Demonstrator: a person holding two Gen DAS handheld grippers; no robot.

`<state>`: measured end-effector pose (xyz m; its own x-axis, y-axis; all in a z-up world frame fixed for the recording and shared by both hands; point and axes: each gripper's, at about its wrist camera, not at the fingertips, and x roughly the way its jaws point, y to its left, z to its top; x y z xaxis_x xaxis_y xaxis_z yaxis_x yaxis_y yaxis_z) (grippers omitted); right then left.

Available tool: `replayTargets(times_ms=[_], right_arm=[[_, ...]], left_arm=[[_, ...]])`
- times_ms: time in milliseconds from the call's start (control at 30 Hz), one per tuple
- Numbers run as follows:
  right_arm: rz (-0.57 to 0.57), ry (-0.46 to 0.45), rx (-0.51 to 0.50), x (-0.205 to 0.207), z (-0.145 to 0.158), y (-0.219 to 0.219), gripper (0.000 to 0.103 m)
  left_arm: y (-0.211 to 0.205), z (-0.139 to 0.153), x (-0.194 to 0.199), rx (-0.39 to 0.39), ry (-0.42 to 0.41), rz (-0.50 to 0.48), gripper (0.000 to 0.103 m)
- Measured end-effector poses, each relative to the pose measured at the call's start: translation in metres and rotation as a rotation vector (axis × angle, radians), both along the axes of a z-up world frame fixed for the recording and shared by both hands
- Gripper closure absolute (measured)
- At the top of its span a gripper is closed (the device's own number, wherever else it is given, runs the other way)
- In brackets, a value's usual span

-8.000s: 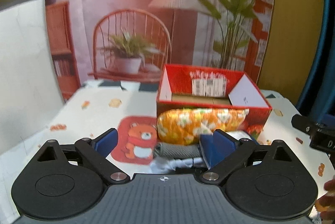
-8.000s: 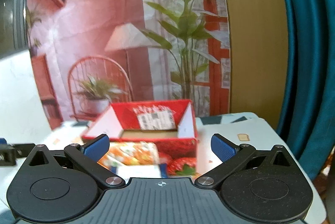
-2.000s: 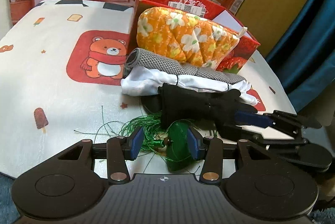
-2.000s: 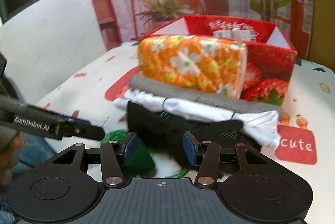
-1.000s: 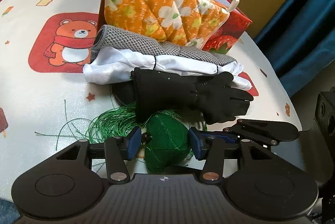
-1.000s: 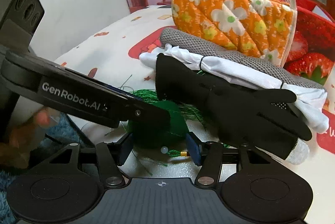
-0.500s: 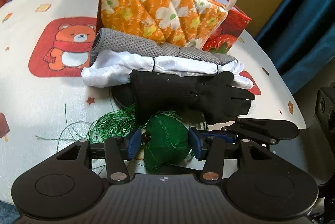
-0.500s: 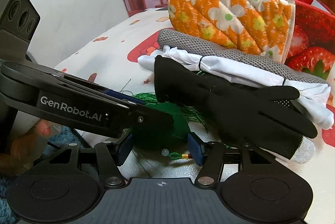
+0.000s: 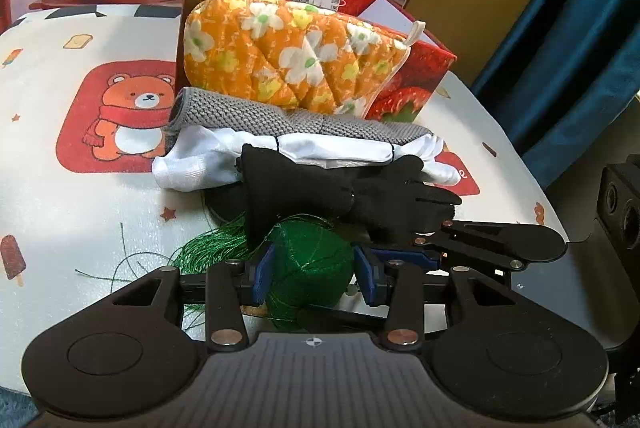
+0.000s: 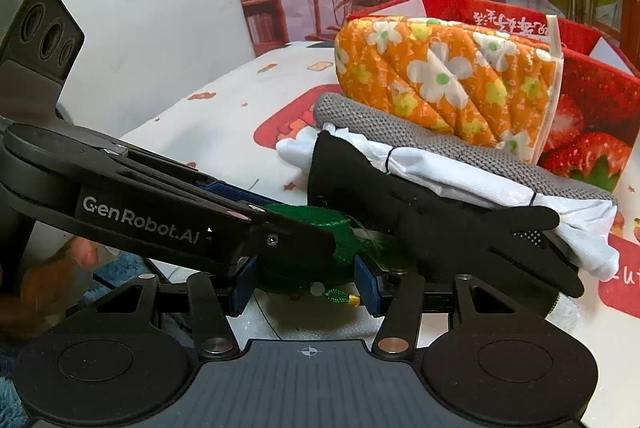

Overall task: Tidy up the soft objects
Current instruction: 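Close the left tool on the green yarn bundle, then lift the green yarn bundle with the left tool over the box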

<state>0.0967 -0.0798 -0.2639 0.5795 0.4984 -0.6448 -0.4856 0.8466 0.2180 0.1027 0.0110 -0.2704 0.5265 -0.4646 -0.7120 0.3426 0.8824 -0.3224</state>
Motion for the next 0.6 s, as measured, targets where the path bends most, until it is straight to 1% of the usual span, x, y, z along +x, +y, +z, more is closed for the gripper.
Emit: replayTargets(times_ms=[133, 233, 400, 600], right_arm=[[-0.001, -0.012, 0.0, -0.001, 0.004, -0.001, 0.054], [-0.004, -0.034, 0.001, 0.001, 0.012, -0.001, 0.054], [-0.017, -0.095, 0.039, 0.004, 0.037, -0.007, 0.054], [-0.011, -0.176, 0.045, 0.014, 0.068, -0.008, 0.054]], left_arm=[[0.001, 0.006, 0.0, -0.003, -0.015, -0.003, 0.059], [0.003, 0.02, 0.0, -0.01, -0.053, -0.002, 0.059], [0.006, 0.05, -0.003, -0.026, -0.147, 0.004, 0.059], [0.009, 0.078, 0.005, -0.07, -0.196, 0.017, 0.059]])
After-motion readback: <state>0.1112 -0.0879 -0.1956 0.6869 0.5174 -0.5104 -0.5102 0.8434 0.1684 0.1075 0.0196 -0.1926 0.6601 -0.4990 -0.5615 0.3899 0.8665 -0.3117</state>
